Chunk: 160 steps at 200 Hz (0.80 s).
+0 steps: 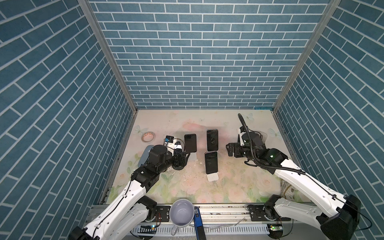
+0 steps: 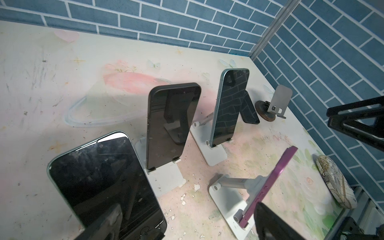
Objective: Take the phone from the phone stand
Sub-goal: 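Reach the right gripper to the purple-cased phone and grasp its top edge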
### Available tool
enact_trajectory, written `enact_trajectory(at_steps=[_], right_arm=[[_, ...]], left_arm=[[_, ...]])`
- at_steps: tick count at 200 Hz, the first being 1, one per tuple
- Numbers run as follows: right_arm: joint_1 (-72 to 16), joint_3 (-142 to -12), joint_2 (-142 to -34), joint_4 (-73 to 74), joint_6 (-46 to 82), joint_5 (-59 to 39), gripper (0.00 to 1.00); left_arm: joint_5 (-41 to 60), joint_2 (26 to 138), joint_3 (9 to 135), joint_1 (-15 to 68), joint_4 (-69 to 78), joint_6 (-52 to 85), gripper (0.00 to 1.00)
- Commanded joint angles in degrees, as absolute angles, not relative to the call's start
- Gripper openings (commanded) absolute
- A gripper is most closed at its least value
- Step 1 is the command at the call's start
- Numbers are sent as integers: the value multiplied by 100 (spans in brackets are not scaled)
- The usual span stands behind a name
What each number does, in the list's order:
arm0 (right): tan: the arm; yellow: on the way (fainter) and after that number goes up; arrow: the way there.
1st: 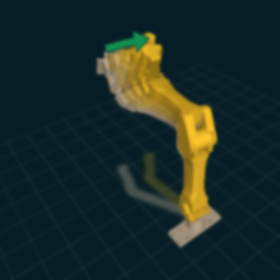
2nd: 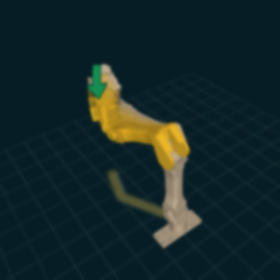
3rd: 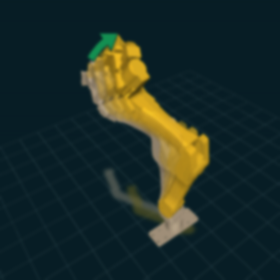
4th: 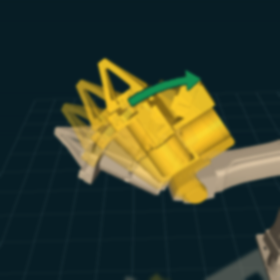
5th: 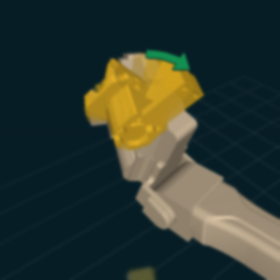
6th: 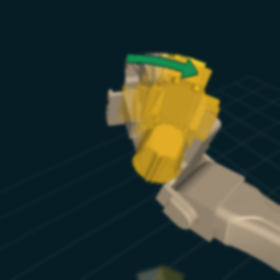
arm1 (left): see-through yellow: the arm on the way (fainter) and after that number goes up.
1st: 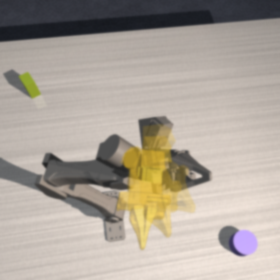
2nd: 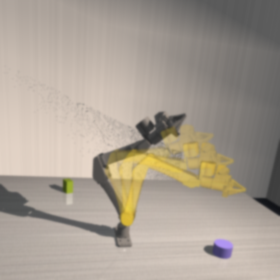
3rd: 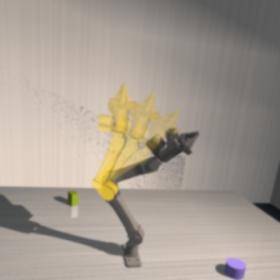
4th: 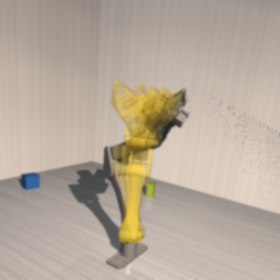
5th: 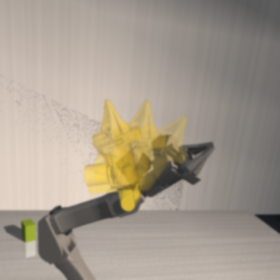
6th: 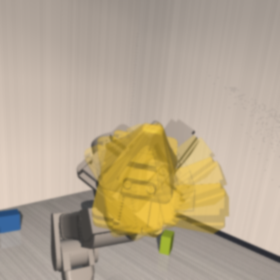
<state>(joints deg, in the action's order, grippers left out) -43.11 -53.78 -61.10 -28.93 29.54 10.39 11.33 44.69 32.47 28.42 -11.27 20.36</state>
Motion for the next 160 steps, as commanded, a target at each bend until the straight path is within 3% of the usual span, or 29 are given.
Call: enact_trajectory(at_steps=[1,87,160], right_arm=[[-4656,-5210,-6011,-2725,2889,1231,99],[-6574,-5687,-6990,-2375,2654,2543,99],[-6978,-5906,-7644,-1987,3097,3110,99]], left_arm=[[964,4263,3317,3018,-1266,2008,100],[732,3677,3079,3136,-1494,2135,100],[660,3340,2949,3144,-1529,2224,100]])
